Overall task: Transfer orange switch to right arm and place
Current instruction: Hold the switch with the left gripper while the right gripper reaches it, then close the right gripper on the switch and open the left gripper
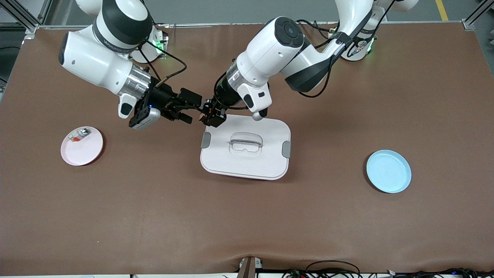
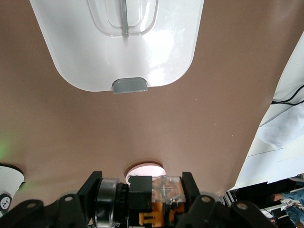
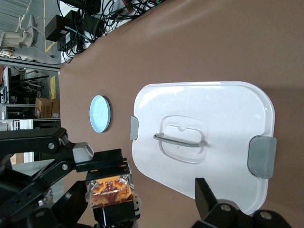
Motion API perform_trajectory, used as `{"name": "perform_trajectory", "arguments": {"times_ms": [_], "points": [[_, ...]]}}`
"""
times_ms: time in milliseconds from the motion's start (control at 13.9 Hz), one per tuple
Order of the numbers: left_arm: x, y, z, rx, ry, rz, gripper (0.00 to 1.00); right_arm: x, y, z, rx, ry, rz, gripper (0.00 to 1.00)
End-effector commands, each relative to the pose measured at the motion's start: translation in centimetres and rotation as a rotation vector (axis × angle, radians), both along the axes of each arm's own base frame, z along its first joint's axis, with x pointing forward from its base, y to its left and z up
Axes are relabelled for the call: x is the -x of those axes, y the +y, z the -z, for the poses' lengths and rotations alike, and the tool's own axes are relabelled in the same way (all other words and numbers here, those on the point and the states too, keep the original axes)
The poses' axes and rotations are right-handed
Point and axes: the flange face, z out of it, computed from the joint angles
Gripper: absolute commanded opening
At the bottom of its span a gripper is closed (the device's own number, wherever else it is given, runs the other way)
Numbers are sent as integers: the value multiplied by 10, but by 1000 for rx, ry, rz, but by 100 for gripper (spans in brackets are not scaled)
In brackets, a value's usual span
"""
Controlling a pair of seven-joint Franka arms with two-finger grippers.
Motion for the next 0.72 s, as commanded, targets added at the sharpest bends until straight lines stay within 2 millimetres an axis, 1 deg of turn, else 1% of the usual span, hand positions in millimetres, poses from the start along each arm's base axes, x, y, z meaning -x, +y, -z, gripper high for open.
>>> {"name": "perform_trajectory", "arguments": {"times_ms": [0, 216, 432, 577, 649], "points": [[3, -6, -10, 16, -9, -5, 46, -5, 7, -1, -47, -12, 1, 100], [3, -6, -11, 17, -10, -5, 46, -2, 15, -1, -62, -15, 6, 100], [3, -5, -12, 19, -11, -4, 46, -2, 16, 0, -58, -26, -7, 100], [4, -5, -13, 19, -13, -4, 46, -2, 15, 1, -57, -27, -11, 60], [4, -5, -13, 20, -12, -4, 46, -2, 16, 0, -58, -28, -14, 36]]}}
